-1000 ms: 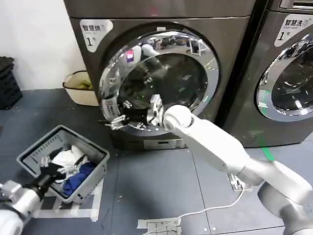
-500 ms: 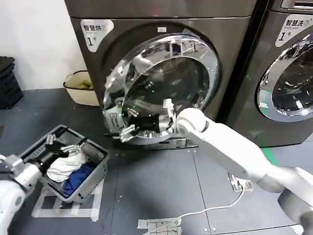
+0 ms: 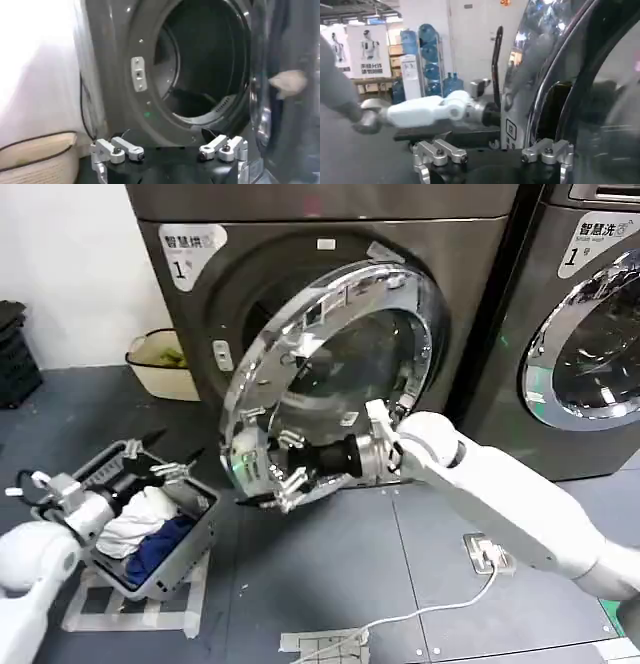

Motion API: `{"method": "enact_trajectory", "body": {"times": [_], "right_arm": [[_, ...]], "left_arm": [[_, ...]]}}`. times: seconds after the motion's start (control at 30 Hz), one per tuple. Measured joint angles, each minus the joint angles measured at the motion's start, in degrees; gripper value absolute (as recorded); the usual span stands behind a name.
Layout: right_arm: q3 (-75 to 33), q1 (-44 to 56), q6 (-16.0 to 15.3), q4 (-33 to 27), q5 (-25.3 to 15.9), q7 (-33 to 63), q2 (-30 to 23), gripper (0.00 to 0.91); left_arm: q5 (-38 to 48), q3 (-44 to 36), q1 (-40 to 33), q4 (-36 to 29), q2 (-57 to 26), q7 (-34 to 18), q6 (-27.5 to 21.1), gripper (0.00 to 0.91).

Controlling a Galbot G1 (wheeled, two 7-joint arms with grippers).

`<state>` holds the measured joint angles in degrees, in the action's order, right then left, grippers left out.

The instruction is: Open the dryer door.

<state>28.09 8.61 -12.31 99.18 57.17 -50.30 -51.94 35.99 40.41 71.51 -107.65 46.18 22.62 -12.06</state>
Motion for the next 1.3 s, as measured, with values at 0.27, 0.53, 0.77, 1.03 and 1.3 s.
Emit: {"method": "enact_trajectory", "body": {"times": [0.27,0.53,0.77,1.03,1.3], "right_arm": [[-3.8,3.6,0.1,4.2,0.0,-1.1,4.5,0.907],[-13.3,11.1,1.5,7.3,0.4,-0.8,11.3,0.907],[-27.4,22.9,2.4,8.9,0.2,0.8,17.1,0.907],[-48.6,43.7,4.8,11.6,-2.4,4.6,20.5,0.907],[-72.7,66.3,6.3,14.8,-3.6,6.3,16.5,0.907]], "left_arm": [[0.1,-6.4,-6.1,1.3,-1.3,2.7,1.5,0.907],[0.4,-12.2,-10.0,1.6,-1.7,5.3,2.0,0.907],[1.3,-15.2,-11.3,0.5,-1.7,7.1,2.3,0.907],[1.4,-18.3,-13.6,0.5,-1.7,7.6,2.4,0.907],[1.5,-22.2,-16.9,0.4,-0.5,7.7,2.4,0.907]]}}
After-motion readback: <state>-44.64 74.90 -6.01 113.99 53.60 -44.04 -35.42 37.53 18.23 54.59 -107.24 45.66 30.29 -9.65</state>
